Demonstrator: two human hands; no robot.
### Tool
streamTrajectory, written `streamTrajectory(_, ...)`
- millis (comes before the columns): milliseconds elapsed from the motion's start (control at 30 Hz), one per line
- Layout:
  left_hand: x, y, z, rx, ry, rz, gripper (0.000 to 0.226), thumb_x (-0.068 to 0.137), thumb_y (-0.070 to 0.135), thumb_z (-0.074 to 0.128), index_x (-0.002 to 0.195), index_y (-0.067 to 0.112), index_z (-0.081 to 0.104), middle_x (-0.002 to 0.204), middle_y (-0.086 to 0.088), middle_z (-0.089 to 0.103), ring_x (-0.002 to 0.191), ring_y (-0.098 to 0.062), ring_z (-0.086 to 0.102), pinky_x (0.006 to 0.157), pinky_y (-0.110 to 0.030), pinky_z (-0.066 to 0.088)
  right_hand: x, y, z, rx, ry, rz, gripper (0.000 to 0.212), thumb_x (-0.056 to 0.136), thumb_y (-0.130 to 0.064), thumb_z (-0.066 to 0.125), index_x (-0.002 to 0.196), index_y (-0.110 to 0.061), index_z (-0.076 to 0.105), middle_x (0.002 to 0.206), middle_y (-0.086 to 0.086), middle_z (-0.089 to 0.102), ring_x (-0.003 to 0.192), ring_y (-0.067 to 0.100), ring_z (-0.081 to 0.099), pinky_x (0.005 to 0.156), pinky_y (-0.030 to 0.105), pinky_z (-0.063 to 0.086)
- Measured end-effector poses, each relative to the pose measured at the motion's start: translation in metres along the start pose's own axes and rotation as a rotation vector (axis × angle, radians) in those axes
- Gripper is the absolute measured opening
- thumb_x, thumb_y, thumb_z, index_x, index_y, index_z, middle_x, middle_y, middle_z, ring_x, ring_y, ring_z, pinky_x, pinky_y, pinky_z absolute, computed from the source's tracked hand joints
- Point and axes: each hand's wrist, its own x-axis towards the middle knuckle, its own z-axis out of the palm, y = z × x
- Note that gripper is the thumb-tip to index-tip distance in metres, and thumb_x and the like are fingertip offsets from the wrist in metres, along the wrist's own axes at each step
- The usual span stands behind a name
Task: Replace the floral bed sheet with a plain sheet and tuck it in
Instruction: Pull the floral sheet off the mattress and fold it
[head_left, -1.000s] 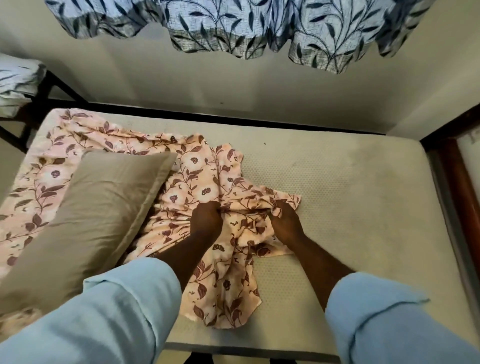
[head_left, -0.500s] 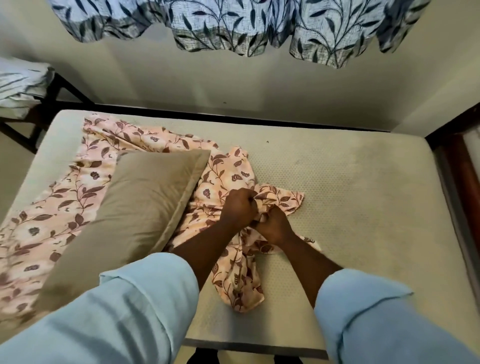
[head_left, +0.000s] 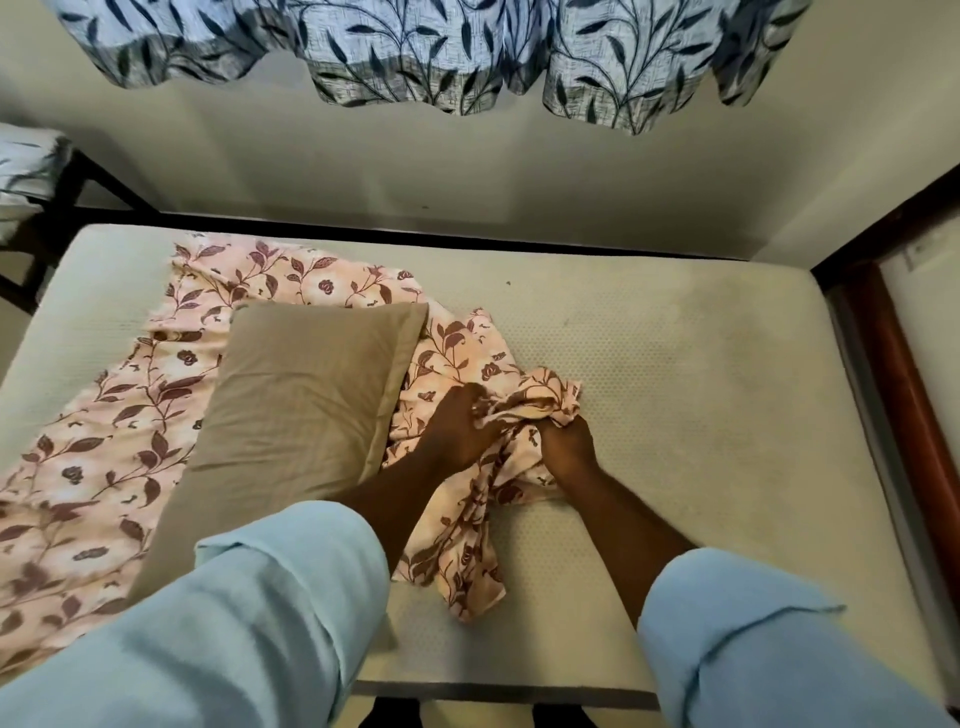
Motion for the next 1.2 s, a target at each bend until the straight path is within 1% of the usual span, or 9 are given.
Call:
streamTrajectory(100, -0.008, -0.024, 0.005, 0.218, -0.164, -0.101, 0.069, 0.082, 0.035, 0.075, 0.143, 0.018, 0.047, 0.144, -0.011, 0.050, 0.129, -0.031, 0.049, 0.106, -0.037, 0.043, 0.007, 0.000, -0.012, 0.066, 0.059, 0.019, 0.046, 0.091, -0.034, 0.069, 0.132, -0.011, 0.066, 0.133, 0.011, 0.067, 0.126, 0.030, 0.060, 0.109, 0.043, 0.047)
streamTrajectory(200, -0.012, -0.026, 0.015, 0.305, -0.292, -0.192, 0.048, 0.095, 0.037, 0.063, 0.137, 0.014, 0.055, 0.138, -0.011, 0.058, 0.124, -0.031, 0.055, 0.100, -0.033, 0.045, 0.011, -0.006, -0.026, 0.160, 0.127, -0.007, 0.037, 0.094, -0.022, 0.068, 0.128, -0.010, 0.067, 0.127, 0.003, 0.068, 0.121, 0.022, 0.061, 0.109, 0.039, 0.047)
streamTrajectory(333, -0.007, -0.007, 0.033, 0.154, -0.225, -0.282, 0.032, 0.100, 0.035, 0.056, 0.119, 0.015, 0.072, 0.121, -0.011, 0.069, 0.115, -0.029, 0.061, 0.094, -0.031, 0.047, 0.020, -0.005, -0.053, 0.268, 0.318, 0.053, 0.029, 0.096, -0.020, 0.065, 0.123, -0.010, 0.069, 0.125, 0.009, 0.070, 0.120, 0.027, 0.063, 0.098, 0.030, 0.049)
streamTrajectory(433, -0.001, 0.018, 0.045, 0.000, -0.176, -0.321, 0.030, 0.098, 0.026, 0.060, 0.124, 0.014, 0.070, 0.126, -0.007, 0.067, 0.119, -0.026, 0.061, 0.097, -0.026, 0.044, 0.022, 0.000, -0.069, 0.180, 0.436, 0.083, 0.036, 0.100, -0.027, 0.061, 0.128, -0.006, 0.066, 0.131, 0.016, 0.066, 0.124, 0.032, 0.061, 0.090, 0.026, 0.043)
streamTrajectory(600, 0.005, 0.042, 0.067, -0.159, -0.087, -0.341, 0.031, 0.099, 0.032, 0.057, 0.119, 0.015, 0.073, 0.121, -0.008, 0.071, 0.115, -0.026, 0.063, 0.099, -0.031, 0.048, 0.027, 0.018, -0.091, -0.210, 0.262, -0.122, 0.029, 0.093, -0.015, 0.068, 0.121, -0.006, 0.070, 0.121, 0.015, 0.071, 0.118, 0.032, 0.064, 0.092, 0.023, 0.042)
streamTrajectory(700, 0.011, 0.068, 0.074, -0.200, -0.074, -0.291, 0.038, 0.101, 0.039, 0.055, 0.082, 0.009, 0.070, 0.087, -0.013, 0.069, 0.084, -0.027, 0.063, 0.070, -0.028, 0.040, 0.029, 0.032, -0.101, -0.421, 0.166, -0.181, 0.027, 0.088, -0.016, 0.069, 0.113, -0.005, 0.071, 0.110, 0.015, 0.072, 0.107, 0.030, 0.067, 0.089, 0.029, 0.049)
streamTrajectory(833, 0.026, 0.102, 0.083, -0.201, -0.098, -0.203, 0.051, 0.102, 0.041, 0.054, 0.057, 0.016, 0.049, 0.067, -0.006, 0.056, 0.070, -0.024, 0.055, 0.066, -0.029, 0.036, 0.033, 0.048, -0.108, -0.536, 0.085, -0.242, 0.025, 0.089, -0.017, 0.060, 0.110, -0.007, 0.070, 0.107, 0.011, 0.073, 0.102, 0.028, 0.068, 0.086, 0.035, 0.054)
streamTrajectory(1000, 0.027, 0.123, 0.102, -0.211, -0.182, -0.150, 0.050, 0.100, 0.042, 0.056, 0.058, 0.015, 0.049, 0.059, -0.002, 0.052, 0.064, -0.019, 0.051, 0.064, -0.031, 0.038, 0.032, 0.042, -0.119, -0.413, 0.120, -0.147, 0.026, 0.102, -0.021, 0.052, 0.117, -0.009, 0.068, 0.113, 0.012, 0.072, 0.106, 0.029, 0.066, 0.087, 0.034, 0.048)
streamTrajectory(1200, 0.009, 0.098, 0.111, -0.239, -0.276, -0.295, 0.024, 0.098, 0.023, 0.055, 0.089, 0.005, 0.067, 0.097, -0.018, 0.072, 0.079, -0.030, 0.068, 0.070, -0.035, 0.059, 0.040, 0.049, -0.136, -0.431, 0.155, -0.045, 0.039, 0.096, -0.024, 0.060, 0.133, -0.011, 0.056, 0.129, 0.013, 0.064, 0.121, 0.032, 0.059, 0.103, 0.041, 0.047)
